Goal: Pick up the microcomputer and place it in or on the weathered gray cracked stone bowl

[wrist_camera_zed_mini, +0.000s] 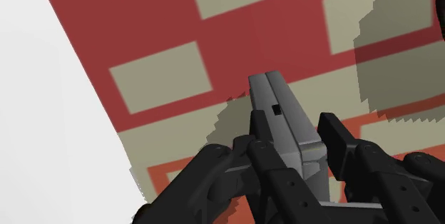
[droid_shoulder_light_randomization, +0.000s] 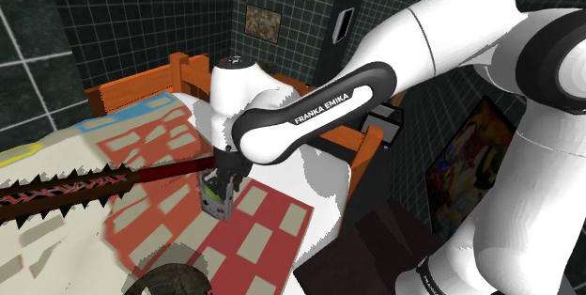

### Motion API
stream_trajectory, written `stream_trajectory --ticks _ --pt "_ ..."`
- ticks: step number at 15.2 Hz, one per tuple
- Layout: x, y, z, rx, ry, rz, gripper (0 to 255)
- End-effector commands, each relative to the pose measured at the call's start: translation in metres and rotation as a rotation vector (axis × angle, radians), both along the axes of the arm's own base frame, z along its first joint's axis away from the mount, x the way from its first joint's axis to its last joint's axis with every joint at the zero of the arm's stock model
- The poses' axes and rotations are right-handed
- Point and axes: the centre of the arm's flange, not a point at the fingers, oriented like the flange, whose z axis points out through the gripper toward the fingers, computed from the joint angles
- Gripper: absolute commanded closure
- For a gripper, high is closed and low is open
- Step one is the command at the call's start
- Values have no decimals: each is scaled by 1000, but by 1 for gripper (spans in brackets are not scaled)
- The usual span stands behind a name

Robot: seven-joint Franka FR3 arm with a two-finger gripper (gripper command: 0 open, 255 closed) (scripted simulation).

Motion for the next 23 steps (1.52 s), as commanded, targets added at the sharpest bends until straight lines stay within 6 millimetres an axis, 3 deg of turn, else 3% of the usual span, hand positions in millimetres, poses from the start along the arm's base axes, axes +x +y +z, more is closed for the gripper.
stream_trajectory --ticks 1,20,23 --pt "0 -1 11 0 0 0 255" --pt "0 -1 110 0 0 0 255" --pt "-27 27 120 0 0 0 255"
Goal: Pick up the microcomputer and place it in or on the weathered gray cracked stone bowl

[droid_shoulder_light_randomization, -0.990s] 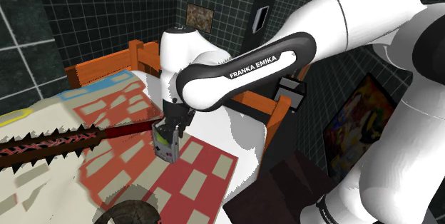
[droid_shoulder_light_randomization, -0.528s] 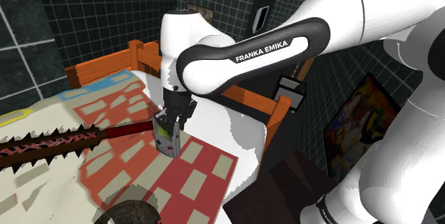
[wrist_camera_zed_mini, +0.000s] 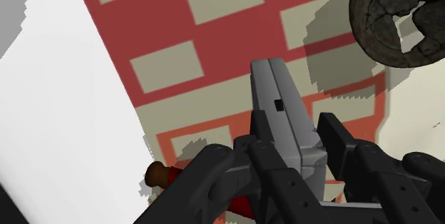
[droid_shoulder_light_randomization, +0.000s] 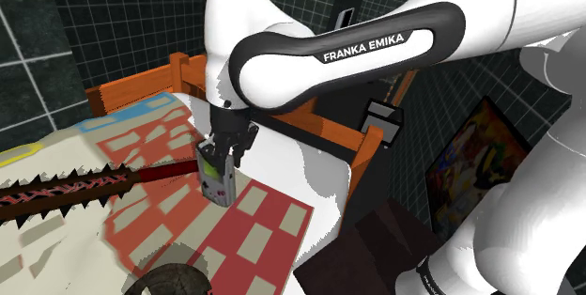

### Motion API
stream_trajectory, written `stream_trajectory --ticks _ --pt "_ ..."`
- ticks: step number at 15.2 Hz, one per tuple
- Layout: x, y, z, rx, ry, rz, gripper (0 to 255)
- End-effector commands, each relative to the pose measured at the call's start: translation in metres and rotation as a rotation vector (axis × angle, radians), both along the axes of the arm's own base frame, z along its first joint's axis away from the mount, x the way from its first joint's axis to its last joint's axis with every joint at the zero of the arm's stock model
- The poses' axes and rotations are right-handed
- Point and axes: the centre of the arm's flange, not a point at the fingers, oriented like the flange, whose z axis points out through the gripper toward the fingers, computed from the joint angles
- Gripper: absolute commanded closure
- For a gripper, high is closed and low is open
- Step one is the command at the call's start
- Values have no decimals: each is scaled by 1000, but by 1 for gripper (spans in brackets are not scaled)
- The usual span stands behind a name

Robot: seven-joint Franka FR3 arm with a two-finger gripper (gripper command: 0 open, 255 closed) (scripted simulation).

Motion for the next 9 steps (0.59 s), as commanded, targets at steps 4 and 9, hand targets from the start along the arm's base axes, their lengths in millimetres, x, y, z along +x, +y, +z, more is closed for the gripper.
stream_trajectory --ticks 4,9 --pt "-43 46 16 0 0 -1 255" --pt "-88 92 32 0 0 -1 255"
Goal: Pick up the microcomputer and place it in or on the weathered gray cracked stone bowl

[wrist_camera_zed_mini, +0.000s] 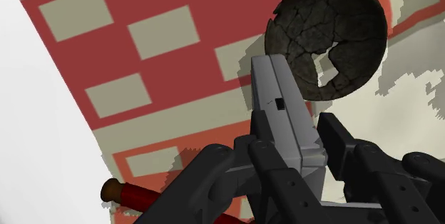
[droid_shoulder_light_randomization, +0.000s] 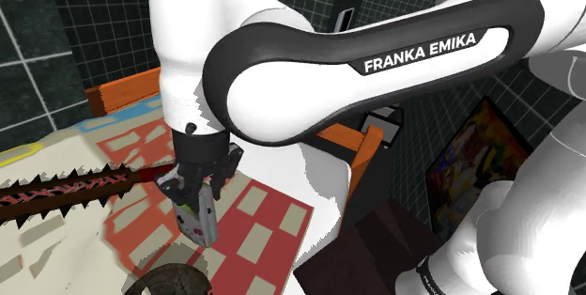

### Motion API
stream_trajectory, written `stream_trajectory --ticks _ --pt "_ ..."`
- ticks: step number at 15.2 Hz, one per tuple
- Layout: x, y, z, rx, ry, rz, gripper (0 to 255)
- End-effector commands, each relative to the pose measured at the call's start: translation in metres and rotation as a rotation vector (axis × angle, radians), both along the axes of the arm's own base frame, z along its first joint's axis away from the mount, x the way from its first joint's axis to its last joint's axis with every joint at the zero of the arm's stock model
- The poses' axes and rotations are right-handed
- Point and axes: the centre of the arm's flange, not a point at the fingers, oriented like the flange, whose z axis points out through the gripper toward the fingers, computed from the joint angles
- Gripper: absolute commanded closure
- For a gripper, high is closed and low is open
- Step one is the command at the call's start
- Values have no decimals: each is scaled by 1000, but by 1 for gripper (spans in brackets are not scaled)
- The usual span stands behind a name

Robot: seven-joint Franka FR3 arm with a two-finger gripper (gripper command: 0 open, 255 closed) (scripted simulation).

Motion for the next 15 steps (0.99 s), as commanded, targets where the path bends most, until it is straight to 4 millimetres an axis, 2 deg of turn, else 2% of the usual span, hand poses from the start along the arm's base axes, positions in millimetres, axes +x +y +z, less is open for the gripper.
stream_trajectory --ticks 1,7,15 --pt "-17 18 6 0 -1 -1 255" --pt "-72 75 26 0 -1 -1 255" --pt "-72 75 -16 0 -1 -1 255"
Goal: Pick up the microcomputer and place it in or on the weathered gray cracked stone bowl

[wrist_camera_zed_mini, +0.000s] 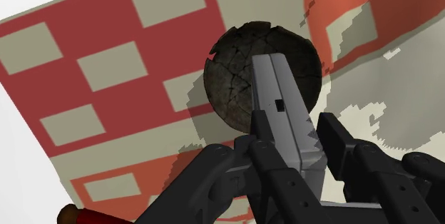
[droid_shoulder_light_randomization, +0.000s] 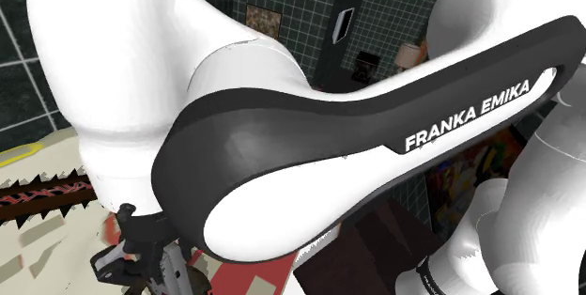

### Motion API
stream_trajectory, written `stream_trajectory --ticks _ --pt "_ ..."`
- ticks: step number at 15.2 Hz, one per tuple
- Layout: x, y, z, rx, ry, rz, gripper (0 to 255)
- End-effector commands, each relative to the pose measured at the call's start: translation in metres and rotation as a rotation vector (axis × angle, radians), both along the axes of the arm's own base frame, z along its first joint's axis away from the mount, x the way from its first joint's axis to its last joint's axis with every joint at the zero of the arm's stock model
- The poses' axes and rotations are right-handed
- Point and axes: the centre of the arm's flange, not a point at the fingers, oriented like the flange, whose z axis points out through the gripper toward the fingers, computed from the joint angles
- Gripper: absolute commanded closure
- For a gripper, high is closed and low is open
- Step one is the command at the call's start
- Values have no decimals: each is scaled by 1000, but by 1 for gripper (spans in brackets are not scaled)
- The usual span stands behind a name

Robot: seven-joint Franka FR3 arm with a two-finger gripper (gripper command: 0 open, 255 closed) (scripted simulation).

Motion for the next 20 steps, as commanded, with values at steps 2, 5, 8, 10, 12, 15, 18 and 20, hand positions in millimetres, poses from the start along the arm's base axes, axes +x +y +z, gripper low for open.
stream_trajectory --ticks 2,5,8,10,12,15,18,20 --pt "0 0 -15 1 -1 0 255" --pt "0 0 -31 1 -1 0 255" --pt "0 0 -47 1 -1 0 255" --pt "0 0 -57 1 -1 0 255" --pt "0 0 -68 1 -1 0 255" --pt "0 0 -83 1 -1 0 255" --pt "0 0 -95 1 -1 0 255" --pt "0 0 -95 1 -1 0 255"
